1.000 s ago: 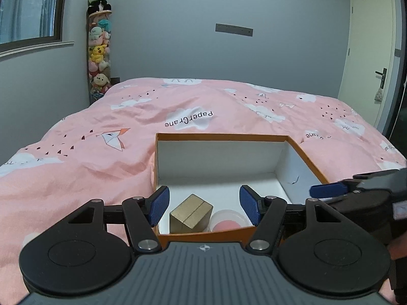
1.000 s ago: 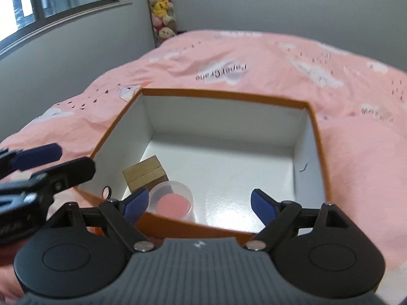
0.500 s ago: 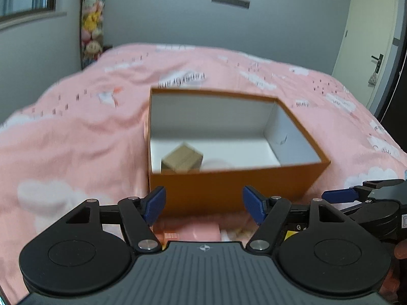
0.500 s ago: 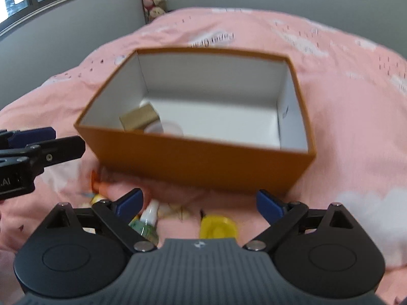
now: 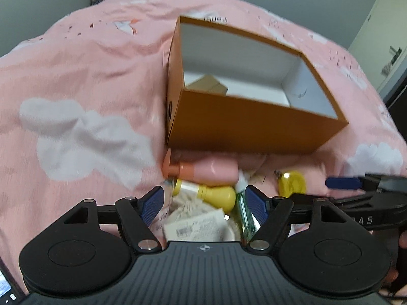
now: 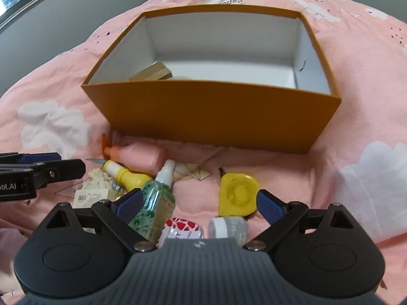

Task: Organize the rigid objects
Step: 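Withdraw both grippers from the box back toward the remaining items, then grasp the white boxed item with the left gripper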

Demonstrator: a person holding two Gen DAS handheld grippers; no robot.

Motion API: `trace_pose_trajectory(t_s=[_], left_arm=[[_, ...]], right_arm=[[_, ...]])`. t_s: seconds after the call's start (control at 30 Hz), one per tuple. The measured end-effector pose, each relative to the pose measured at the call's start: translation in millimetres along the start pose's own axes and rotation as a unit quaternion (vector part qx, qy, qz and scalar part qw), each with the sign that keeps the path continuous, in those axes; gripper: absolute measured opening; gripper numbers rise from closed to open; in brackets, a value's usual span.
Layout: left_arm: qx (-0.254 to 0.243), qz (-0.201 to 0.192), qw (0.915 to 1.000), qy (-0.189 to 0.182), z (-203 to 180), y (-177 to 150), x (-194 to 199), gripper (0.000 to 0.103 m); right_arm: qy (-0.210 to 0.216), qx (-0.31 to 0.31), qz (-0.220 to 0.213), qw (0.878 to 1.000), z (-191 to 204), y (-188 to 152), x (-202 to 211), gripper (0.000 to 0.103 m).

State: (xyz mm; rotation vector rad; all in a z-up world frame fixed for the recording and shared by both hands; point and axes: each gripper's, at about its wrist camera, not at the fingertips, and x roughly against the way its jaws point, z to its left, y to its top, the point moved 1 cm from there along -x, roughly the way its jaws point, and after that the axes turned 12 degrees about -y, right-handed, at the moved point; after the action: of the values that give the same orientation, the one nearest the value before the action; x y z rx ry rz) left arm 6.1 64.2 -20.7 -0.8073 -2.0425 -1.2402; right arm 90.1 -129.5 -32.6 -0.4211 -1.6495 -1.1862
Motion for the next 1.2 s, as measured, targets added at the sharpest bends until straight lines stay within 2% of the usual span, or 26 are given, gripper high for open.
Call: trace_pose_trajectory(t_s=[0.13,0.33,0.57,0.67,0.83,0.9,1.0,1.07,1.13,1.2], left_arm=[[0.001,0.043,0.9989,0.021,0.8,-10.2,-9.3,0.087],[0.037,0.079,0.9961,0.018,14.0,-23.1,-26.2,0.088],[0.068,0.07,0.9952,-0.009,30.2,-28.7,-33.5,0.091],[0.086,0.071,0.9931,-0.034,35.9,-29.3,-41.1,0.093],[0.121,0.062,0.9881,-0.072,43.6,-30.1,-51.1,0.092],[0.131,0.06,0.9859,-0.085,46.6,-31.0,-52.1,0.088],[0.138,0.054,0.9856,-0.081,44.6,-31.4,-45.5,0.081],[0.14,0.04,0.9865,-0.075,41.3,-31.5,-36.2,0.056],[0.146,0.032,0.985,-0.087,39.4,-30.4,-27.5,0.047],[0.135,0.031,0.9859,-0.095,33.6,-30.0,-23.1,0.043]], right_arm=[[0.009,0.017,0.007,1.0,6.9,-1.2,-3.2,0.092],[0.02,0.04,0.028,0.999,13.1,-3.2,-10.2,0.087],[0.026,0.052,0.038,0.998,17.9,-5.0,-15.0,0.086],[0.029,0.061,0.04,0.997,21.9,-5.4,-16.5,0.086],[0.031,0.069,0.042,0.996,25.8,-5.2,-17.8,0.086],[0.032,0.069,0.044,0.996,26.2,-4.8,-18.1,0.086],[0.034,0.072,0.047,0.996,27.4,-4.9,-18.5,0.086],[0.037,0.073,0.048,0.995,27.8,-4.9,-17.9,0.083],[0.041,0.075,0.049,0.995,28.8,-5.2,-18.2,0.077],[0.049,0.081,0.049,0.994,31.9,-5.5,-19.0,0.071]])
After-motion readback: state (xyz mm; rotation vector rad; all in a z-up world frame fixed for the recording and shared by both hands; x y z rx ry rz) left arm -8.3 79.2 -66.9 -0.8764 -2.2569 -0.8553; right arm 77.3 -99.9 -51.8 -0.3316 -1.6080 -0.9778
